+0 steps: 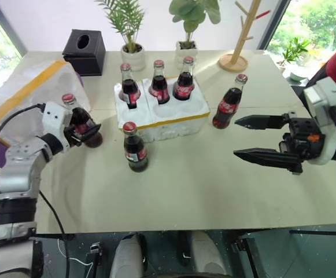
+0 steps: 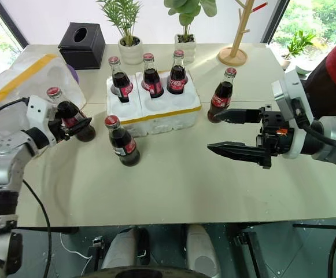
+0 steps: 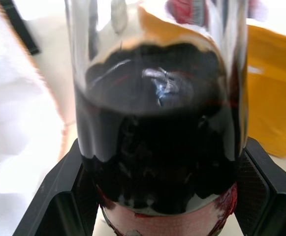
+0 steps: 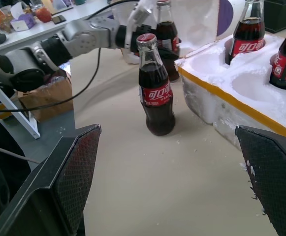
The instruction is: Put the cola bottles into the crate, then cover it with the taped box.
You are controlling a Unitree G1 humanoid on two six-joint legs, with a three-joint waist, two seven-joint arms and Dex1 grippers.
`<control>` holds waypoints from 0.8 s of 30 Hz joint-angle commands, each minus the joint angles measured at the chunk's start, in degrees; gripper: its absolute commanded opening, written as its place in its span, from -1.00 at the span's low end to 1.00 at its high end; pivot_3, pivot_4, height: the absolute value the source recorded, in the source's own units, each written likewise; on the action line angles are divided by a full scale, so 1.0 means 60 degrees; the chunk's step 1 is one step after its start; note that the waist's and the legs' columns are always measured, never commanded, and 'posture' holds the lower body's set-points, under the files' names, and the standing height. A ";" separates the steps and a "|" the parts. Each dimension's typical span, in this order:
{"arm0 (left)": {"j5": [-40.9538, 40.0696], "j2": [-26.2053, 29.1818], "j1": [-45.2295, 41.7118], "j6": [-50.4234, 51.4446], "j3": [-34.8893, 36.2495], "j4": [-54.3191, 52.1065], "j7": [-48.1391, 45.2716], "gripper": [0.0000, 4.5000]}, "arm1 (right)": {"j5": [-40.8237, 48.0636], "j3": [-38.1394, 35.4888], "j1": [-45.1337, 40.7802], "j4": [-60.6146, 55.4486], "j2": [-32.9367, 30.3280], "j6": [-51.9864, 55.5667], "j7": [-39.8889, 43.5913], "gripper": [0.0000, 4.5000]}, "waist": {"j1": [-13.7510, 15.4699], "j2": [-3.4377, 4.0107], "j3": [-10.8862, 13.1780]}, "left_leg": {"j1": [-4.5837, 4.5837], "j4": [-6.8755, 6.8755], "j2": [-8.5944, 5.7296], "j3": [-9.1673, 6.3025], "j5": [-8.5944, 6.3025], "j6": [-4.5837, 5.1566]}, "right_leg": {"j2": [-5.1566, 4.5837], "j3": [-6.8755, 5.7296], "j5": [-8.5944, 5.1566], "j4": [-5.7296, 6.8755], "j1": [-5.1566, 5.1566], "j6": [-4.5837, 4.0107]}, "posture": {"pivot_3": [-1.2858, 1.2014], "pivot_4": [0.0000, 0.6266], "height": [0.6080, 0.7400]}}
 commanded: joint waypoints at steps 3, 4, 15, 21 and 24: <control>-0.2197 0.1241 -0.0865 0.2223 0.0734 -0.1496 -0.1473 0.25 | 0.0037 -0.0039 0.0032 -0.0226 0.0052 -0.0168 -0.0259 1.00 | 0.0059 -0.0018 0.0010 | -0.0008 0.0006 -0.0002 -0.0005 0.0001 -0.0001 | -0.0002 -0.0004 -0.0001 -0.0001 -0.0001 -0.0001 | 0.03 -0.52 1.00; -0.2458 0.1416 -0.1137 0.2596 0.0668 -0.1453 -0.1708 0.25 | -0.0015 0.0003 0.0056 -0.0216 0.0076 -0.0206 -0.0295 1.00 | 0.0078 -0.0018 0.0011 | -0.0008 0.0007 -0.0005 -0.0005 0.0001 -0.0001 | -0.0006 -0.0004 -0.0001 -0.0002 0.0001 -0.0001 | 0.03 -0.52 1.00; -0.1342 -0.0136 -0.5354 0.1689 -0.1254 0.1527 -0.2244 0.25 | -0.0593 0.0091 0.0496 -0.0057 0.0345 -0.0640 -0.0698 1.00 | 0.0223 -0.0019 0.0010 | -0.0003 0.0020 -0.0020 -0.0009 0.0001 0.0002 | 0.0001 -0.0004 0.0007 -0.0002 0.0020 0.0020 | 0.03 -0.52 1.00; 0.0212 -0.0820 -0.5480 -0.0395 -0.2179 0.2774 -0.2300 0.25 | -0.0550 -0.0127 0.0847 -0.0231 0.0452 -0.0624 -0.0946 1.00 | 0.0199 -0.0015 0.0007 | -0.0003 0.0021 -0.0016 -0.0013 0.0002 0.0002 | 0.0009 -0.0003 0.0007 0.0004 0.0014 0.0018 | 0.03 -0.52 1.00; 0.0623 -0.1338 -0.5389 -0.1324 -0.2075 0.3260 -0.1687 0.25 | -0.0500 -0.0228 0.1032 -0.0342 0.0452 -0.0658 -0.0952 1.00 | 0.0218 -0.0013 0.0006 | 0.0008 0.0021 -0.0017 -0.0015 0.0002 0.0002 | 0.0007 -0.0003 0.0007 0.0003 0.0029 0.0018 | 0.03 -0.52 1.00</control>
